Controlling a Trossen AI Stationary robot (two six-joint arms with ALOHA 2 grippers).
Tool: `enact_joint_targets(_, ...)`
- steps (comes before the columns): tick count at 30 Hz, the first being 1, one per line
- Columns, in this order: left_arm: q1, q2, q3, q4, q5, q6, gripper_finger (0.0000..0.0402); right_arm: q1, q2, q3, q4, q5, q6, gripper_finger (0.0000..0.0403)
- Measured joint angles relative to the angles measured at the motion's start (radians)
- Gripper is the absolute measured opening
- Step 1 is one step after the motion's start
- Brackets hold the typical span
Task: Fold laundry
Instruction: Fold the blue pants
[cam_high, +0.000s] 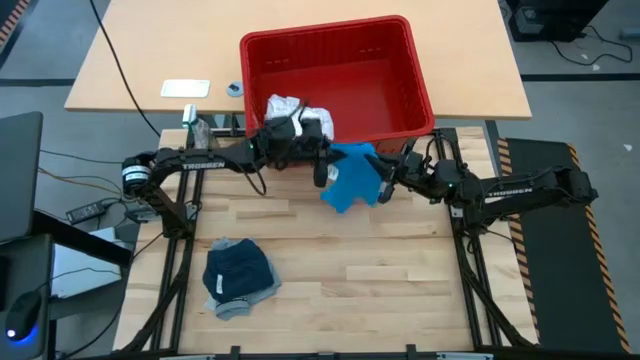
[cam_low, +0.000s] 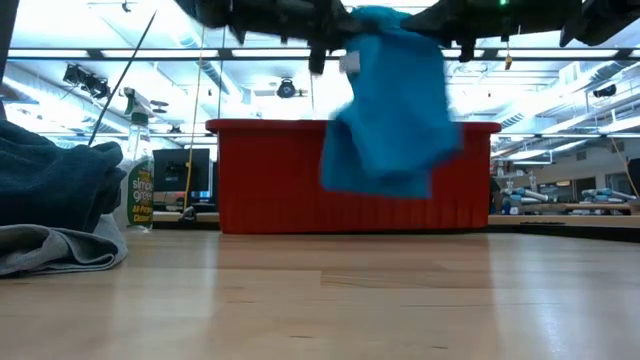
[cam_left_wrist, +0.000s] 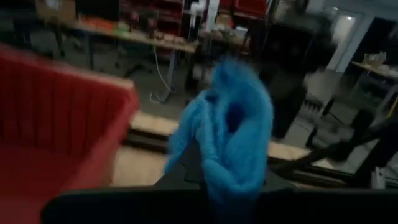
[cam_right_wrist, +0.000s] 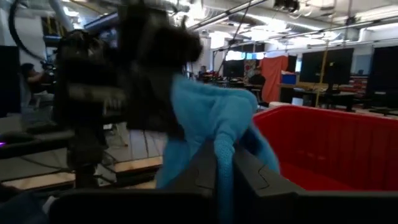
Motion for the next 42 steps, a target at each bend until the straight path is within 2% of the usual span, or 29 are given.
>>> enact_joint_targets(5, -0.019, -0.006, 0.157, -0.264, 0.044, 0.163, 0.0044, -0.011, 0.0, 0.0, -0.064, 0.022, 0.054, 0.0051)
enact_joint_targets(7, -0.05, -0.009, 0.163, -0.369, 0.047, 0.191, 0.0044, 0.006, 0.0, 0.0, -0.137, 0.016, 0.143, 0.0063)
enact_joint_targets(10, -0.116, -0.008, 0.101, -0.451, 0.04, 0.179, 0.004, 0.06, 0.008, -0.001, -0.339, -0.076, 0.329, 0.0083)
enact_joint_targets(13, -0.21, 0.01, -0.027, -0.362, 0.005, 0.137, 0.0039, 0.165, 0.04, -0.023, -0.484, -0.143, 0.529, 0.0102)
enact_joint_targets(18, -0.347, 0.095, -0.219, -0.129, -0.006, -0.051, 0.0049, 0.353, 0.119, -0.085, -0.488, -0.097, 0.822, 0.0123)
enact_joint_targets(22, -0.401, 0.132, -0.245, -0.066, -0.018, -0.15, 0.0062, 0.412, 0.171, -0.085, -0.462, -0.099, 0.96, 0.0138)
enact_joint_targets(26, -0.409, 0.129, -0.226, -0.079, -0.07, -0.107, 0.0058, 0.399, 0.222, -0.084, -0.411, -0.126, 1.072, 0.0151)
enact_joint_targets(29, -0.418, 0.123, -0.207, -0.13, -0.092, -0.017, 0.0046, 0.386, 0.266, -0.084, -0.412, -0.185, 1.08, 0.0157)
enact_joint_targets(33, -0.442, 0.123, -0.206, -0.208, -0.104, 0.155, 0.004, 0.397, 0.332, -0.084, -0.369, -0.207, 1.035, 0.0158)
enact_joint_targets(37, -0.46, 0.123, -0.205, -0.26, -0.104, 0.275, 0.0048, 0.422, 0.4, -0.084, -0.2, -0.21, 0.817, 0.0158)
enact_joint_targets(42, -0.462, 0.123, -0.205, -0.268, -0.104, 0.29, 0.0055, 0.45, 0.513, -0.084, -0.073, -0.256, 0.6, 0.0158)
